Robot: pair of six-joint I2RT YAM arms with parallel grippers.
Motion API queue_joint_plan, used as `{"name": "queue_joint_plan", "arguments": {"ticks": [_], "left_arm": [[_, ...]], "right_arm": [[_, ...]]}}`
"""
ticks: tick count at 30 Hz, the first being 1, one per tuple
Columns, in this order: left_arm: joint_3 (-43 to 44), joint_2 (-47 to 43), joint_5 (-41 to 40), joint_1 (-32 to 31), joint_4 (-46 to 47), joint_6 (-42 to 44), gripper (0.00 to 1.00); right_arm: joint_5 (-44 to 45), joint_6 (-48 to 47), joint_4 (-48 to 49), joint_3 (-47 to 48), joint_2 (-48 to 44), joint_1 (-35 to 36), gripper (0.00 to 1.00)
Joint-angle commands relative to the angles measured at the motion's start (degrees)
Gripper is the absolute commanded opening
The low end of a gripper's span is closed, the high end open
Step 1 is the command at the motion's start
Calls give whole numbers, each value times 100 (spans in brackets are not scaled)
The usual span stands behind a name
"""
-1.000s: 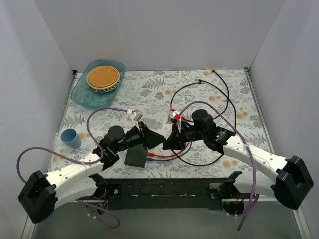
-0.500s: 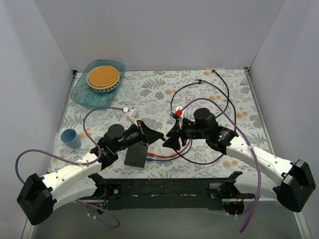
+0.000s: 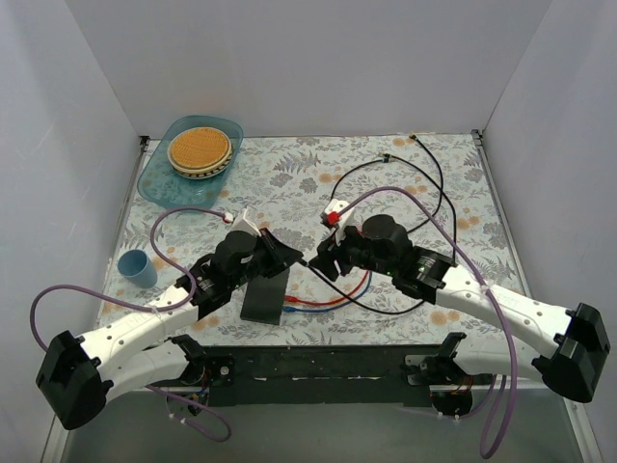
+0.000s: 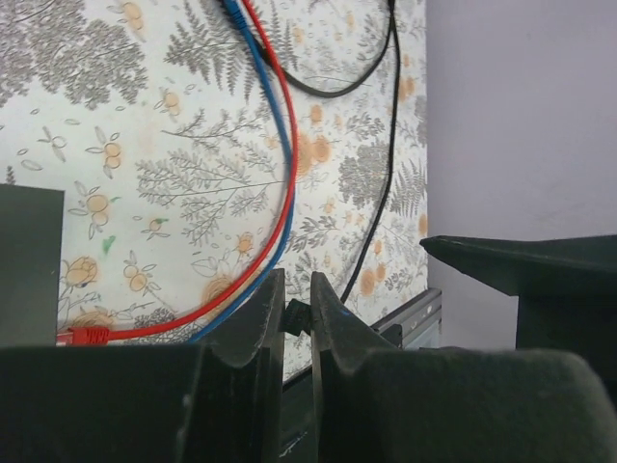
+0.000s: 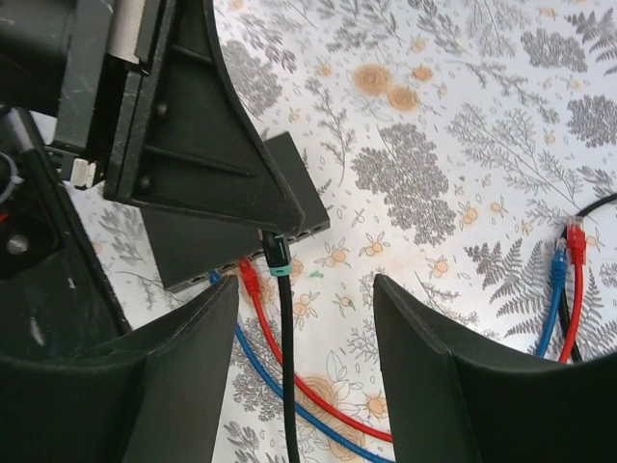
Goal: Insert the plug into the switch port
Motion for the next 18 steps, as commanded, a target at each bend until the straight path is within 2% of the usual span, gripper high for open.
{"name": "queue_joint_plan", "arguments": {"ticks": [1, 12, 18], "left_arm": [[195, 61, -385, 8, -368, -345, 0], [186, 61, -359, 0, -298, -319, 0], [160, 26, -306, 0, -192, -319, 0]], "right_arm": [[1187, -196, -82, 359, 394, 404, 63], [1296, -380, 102, 262, 764, 661, 62], [1260, -354, 261, 201, 904, 669, 58]]}}
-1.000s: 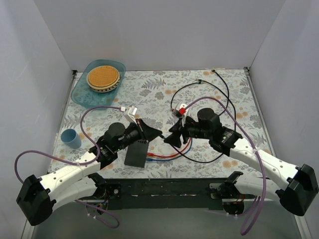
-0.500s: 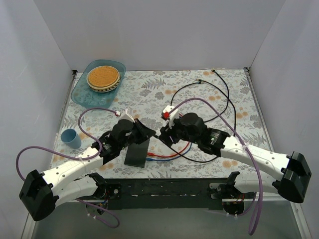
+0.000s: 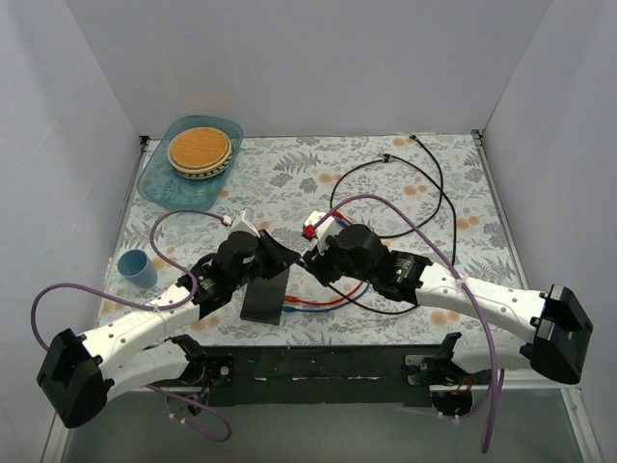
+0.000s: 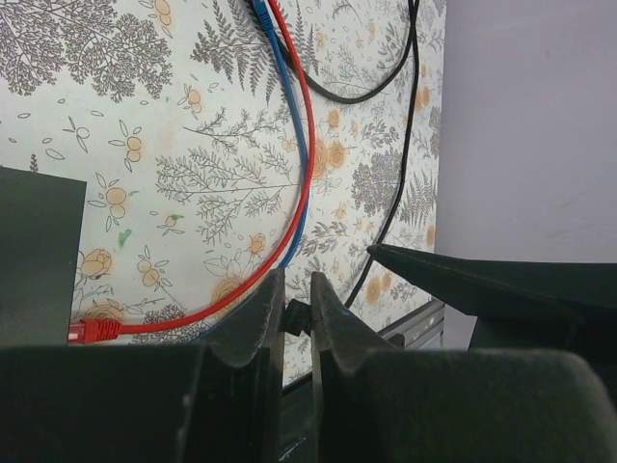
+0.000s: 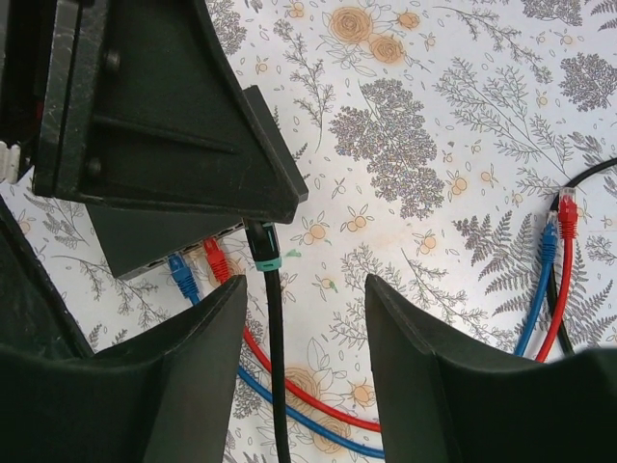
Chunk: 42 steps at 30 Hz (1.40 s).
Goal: Insert the plug into the switch port
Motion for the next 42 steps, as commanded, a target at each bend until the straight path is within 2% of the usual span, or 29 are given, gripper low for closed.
{"name": "queue_joint_plan", "arguments": {"ticks": [1, 7, 15, 18, 19, 22, 25, 26, 27, 29, 30, 33, 36, 42], "left_arm": [[166, -86, -65, 8, 112, -24, 0], [149, -129, -30, 8, 165, -32, 0], [105, -86, 101, 8, 305, -24, 0], [87, -94, 119, 0, 340, -32, 0], [79, -94, 119, 0, 349, -24, 0], [53, -138, 102, 8, 332, -6, 0], [17, -182, 75, 8, 323, 29, 0], [17, -182, 49, 0, 314, 142, 24], [17, -165, -47, 0, 192, 230, 54], [114, -147, -450, 8, -141, 389, 98], [131, -165, -1018, 8, -543, 442, 98], [245, -261, -1977, 8, -1186, 653, 98], [193, -542, -2585, 17, -1477, 811, 98], [184, -824, -2808, 201, -1830, 1004, 98]], "right_arm": [[76, -46, 392, 83, 128, 38, 58], [23, -10, 392, 100, 348, 55, 56], [102, 16, 647, 30, 374, 55, 41], [111, 33, 708, -5, 410, 55, 29], [128, 34, 708, -5, 427, 64, 18], [172, 42, 665, 38, 480, 64, 1], [190, 42, 612, 74, 489, 55, 1], [207, 42, 594, 74, 471, 55, 1], [216, 42, 568, 74, 454, 64, 1], [260, 42, 498, 65, 410, 55, 1], [278, 42, 489, 48, 392, 55, 1], [304, 34, 462, -5, 313, 55, 1], [322, 16, 462, -75, 304, 55, 1], [181, -89, 462, -251, 383, 55, 1]]}}
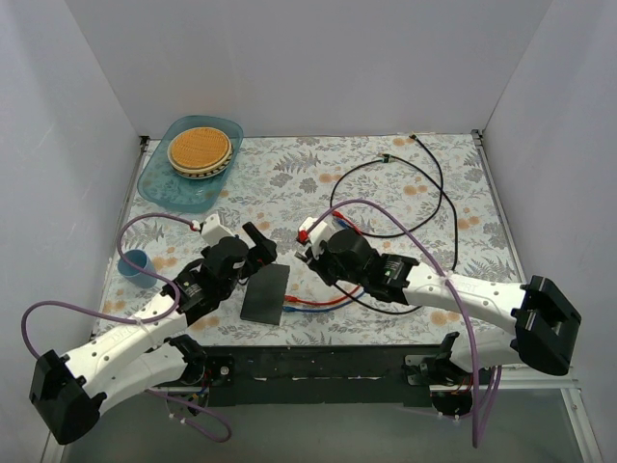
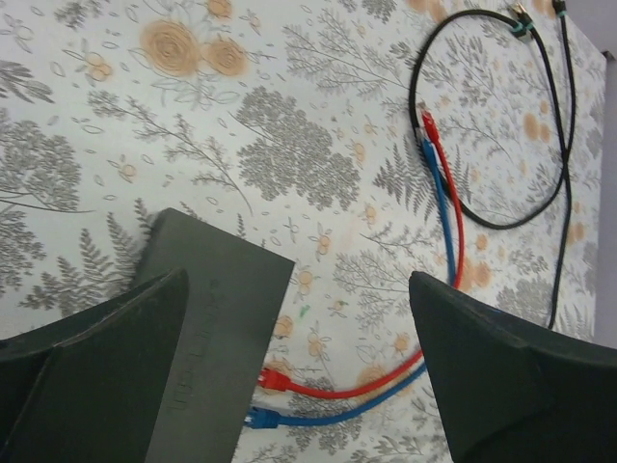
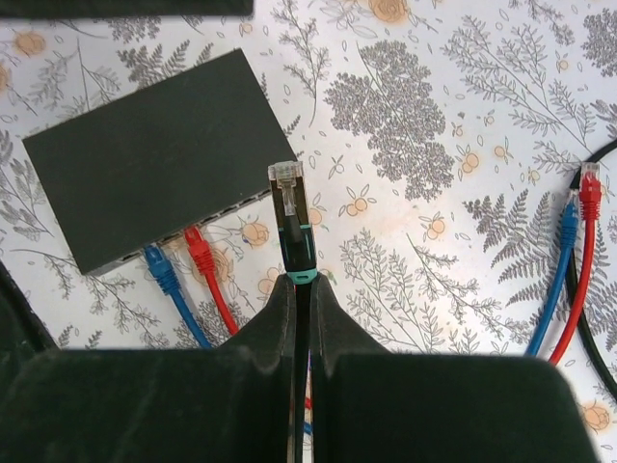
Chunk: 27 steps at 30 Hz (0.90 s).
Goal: Insert the plug into the switch port
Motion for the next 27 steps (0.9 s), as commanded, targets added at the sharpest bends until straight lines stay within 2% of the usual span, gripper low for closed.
{"name": "queue_joint_plan", "arguments": {"ticks": [1, 5, 11, 14, 21, 27], "left_arm": [[147, -177, -563, 153, -460, 410, 98], [77, -168, -159, 408, -320, 726, 98], [-213, -1, 1113, 1251, 102, 1183, 98], [-433, -19, 1449, 1620, 348, 1298, 98], [-1048, 262, 2284, 1894, 1051, 1290, 98], [-1531, 508, 2531, 1938, 1596, 1176, 98]], "right_arm": [[-96, -148, 6, -107, -2, -12, 1], [-334, -254, -92, -72, 209, -12, 1], [-738, -474, -215, 33, 675, -21, 1], [-870, -535, -268, 104, 921, -21, 1], [-1204, -579, -162, 139, 1325, -48, 1], [-1406, -676, -198, 332, 1633, -83, 1]]}}
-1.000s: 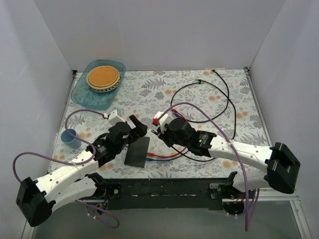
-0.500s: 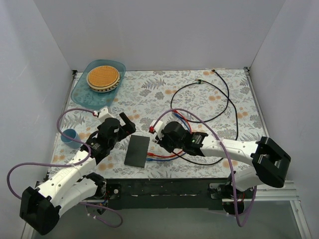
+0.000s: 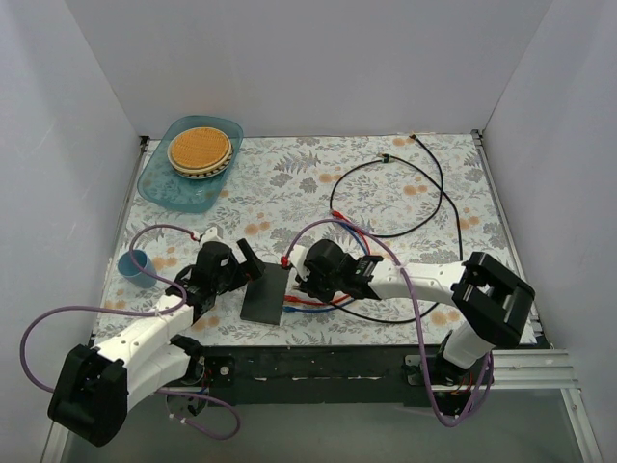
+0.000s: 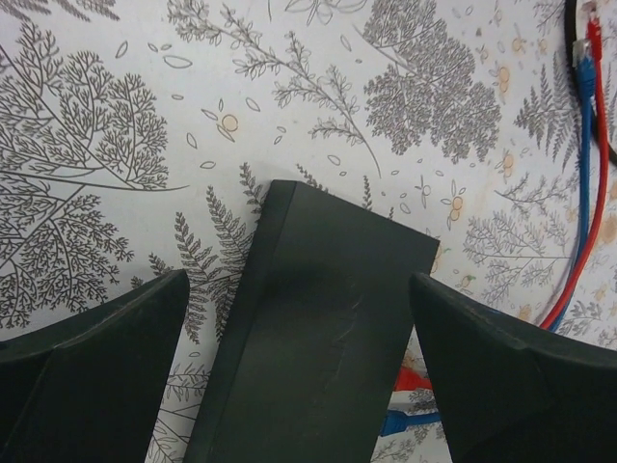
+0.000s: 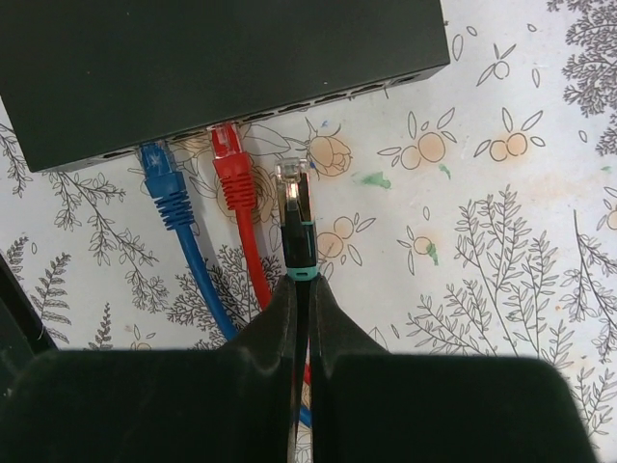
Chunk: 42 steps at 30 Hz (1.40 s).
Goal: Insert the plug into the switch port
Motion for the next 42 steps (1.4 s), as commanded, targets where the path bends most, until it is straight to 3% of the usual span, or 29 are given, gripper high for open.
{"name": "queue_joint_plan", "arguments": {"ticks": [1, 8, 42], "left_arm": [[-262, 115, 448, 49, 632, -44, 98], [-579, 343, 888, 49, 1327, -176, 94], [-605, 502, 1117, 49, 1433, -150, 92]], "right_arm": [[-322, -132, 106, 308, 134, -46, 1], [-551, -299, -25, 563, 442, -160, 1], [-841, -149, -210, 880, 1040, -195, 1]]}}
